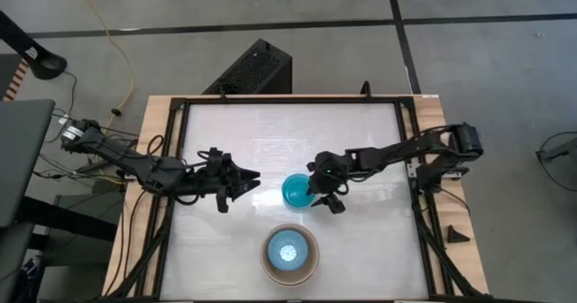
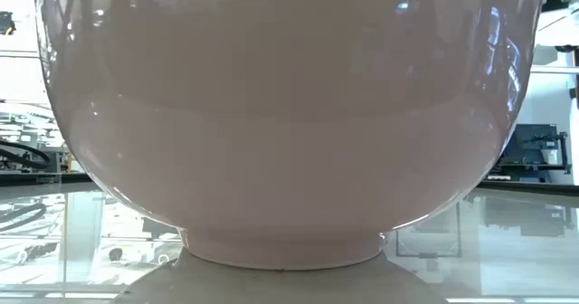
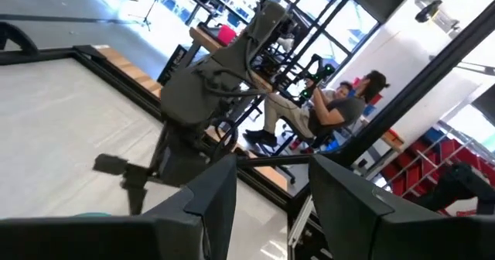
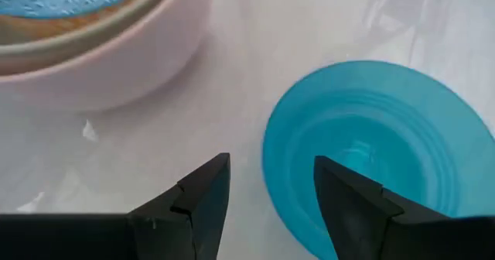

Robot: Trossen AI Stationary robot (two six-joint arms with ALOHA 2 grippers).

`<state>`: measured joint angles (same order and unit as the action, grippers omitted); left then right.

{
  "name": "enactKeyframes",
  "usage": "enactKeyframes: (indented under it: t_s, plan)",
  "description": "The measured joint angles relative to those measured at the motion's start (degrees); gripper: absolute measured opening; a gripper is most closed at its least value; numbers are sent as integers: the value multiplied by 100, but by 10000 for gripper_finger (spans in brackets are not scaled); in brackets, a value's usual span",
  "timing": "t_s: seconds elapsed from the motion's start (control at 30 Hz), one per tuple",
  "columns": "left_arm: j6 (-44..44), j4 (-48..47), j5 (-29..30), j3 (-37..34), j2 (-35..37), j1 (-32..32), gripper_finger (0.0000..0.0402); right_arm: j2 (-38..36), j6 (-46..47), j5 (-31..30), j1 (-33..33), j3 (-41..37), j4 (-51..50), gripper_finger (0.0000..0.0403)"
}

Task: Nest bowls inside each other
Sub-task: Stack the blue bowl on top of the blue patterned bowl

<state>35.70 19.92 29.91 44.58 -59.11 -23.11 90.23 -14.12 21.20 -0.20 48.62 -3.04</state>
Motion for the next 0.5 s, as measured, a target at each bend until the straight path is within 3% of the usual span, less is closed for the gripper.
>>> enactKeyframes:
  t_s: [0.2, 0.3, 0.4, 0.5]
  plan:
    - [39, 5, 5, 0, -2, 0, 151, 734, -18, 93, 10, 208, -136, 221]
    - [42, 5, 11, 0, -2, 0, 151, 1048, -43, -201, 79, 344, -276, 216]
    - [41, 3, 20, 0, -2, 0, 151, 1233, -53, -605, 118, 603, -526, 192]
    - [39, 5, 59, 0, -2, 0, 151, 1310, -41, -793, 118, 826, -755, 141]
